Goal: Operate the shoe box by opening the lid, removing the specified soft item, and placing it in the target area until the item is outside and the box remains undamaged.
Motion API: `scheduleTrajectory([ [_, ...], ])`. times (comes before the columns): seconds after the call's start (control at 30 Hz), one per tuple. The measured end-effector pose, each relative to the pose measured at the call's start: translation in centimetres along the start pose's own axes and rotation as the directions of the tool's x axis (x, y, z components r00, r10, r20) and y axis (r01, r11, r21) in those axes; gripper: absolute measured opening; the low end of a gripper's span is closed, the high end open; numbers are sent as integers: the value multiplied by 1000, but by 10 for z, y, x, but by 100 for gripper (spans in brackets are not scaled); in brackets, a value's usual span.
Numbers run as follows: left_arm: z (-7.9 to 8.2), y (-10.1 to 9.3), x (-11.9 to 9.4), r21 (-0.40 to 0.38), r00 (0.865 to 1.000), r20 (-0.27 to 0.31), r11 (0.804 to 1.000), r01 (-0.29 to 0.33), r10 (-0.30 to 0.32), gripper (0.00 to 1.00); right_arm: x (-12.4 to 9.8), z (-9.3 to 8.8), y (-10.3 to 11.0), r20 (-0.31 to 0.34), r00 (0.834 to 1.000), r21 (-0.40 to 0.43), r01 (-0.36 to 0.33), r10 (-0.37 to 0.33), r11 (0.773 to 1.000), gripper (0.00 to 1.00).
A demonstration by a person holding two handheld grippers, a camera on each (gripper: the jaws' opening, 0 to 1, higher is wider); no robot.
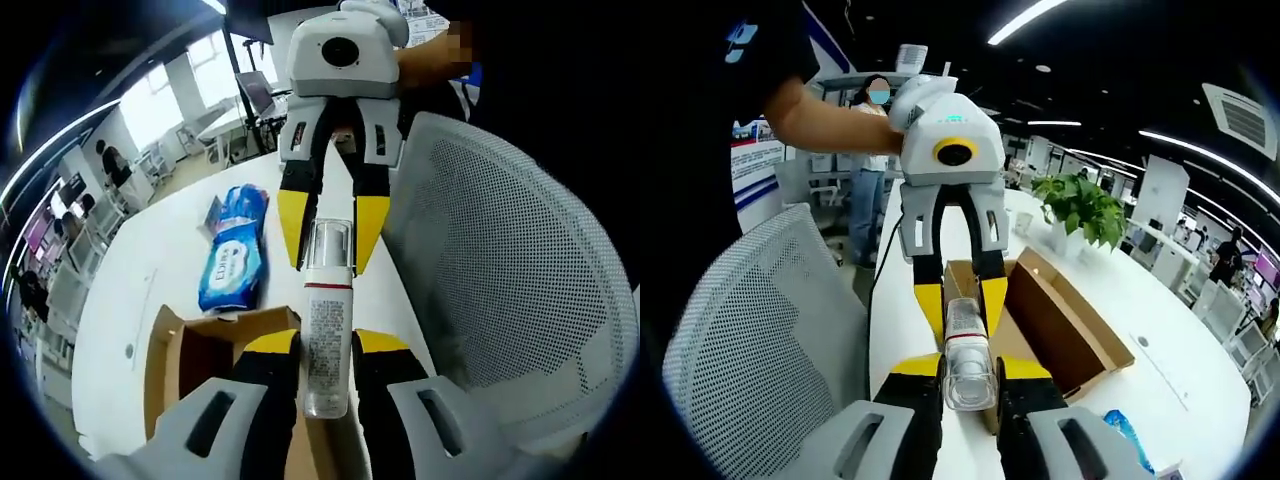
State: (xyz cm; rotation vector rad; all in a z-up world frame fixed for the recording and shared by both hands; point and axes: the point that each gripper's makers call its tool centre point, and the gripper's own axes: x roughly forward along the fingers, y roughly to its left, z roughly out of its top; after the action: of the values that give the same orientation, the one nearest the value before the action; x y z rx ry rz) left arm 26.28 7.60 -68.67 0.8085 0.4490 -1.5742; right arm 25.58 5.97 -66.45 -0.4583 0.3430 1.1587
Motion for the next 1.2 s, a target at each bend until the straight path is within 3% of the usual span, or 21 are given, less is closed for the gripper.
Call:
scheduleTrajectory([
  [0.33,2,8,1,18,999,-2,999,-40,40,21,1,-1,-7,-18,1000,-6,20,-20,1000,15],
  [0.63,3,21,-7,-49,994,32,994,-98,100,30,1,-5,-15,-45,999,-18,19,-20,1000,15],
  [0.77,-7,26,-13,-97,990,23,986,-135,138,36,-2,-6,-21,-57,998,-25,18,-19,1000,15],
  [0.97,-15,29,-22,-164,981,29,969,-184,191,42,-6,-9,-31,-79,997,-39,15,-18,999,15],
  [1.1,-18,34,-32,-262,961,43,932,-252,272,50,-14,-10,-43,-94,995,-39,25,-28,999,15],
  [1.2,-22,33,-35,-289,953,39,916,-278,301,53,-21,-14,-56,-114,993,-40,34,-38,999,15],
])
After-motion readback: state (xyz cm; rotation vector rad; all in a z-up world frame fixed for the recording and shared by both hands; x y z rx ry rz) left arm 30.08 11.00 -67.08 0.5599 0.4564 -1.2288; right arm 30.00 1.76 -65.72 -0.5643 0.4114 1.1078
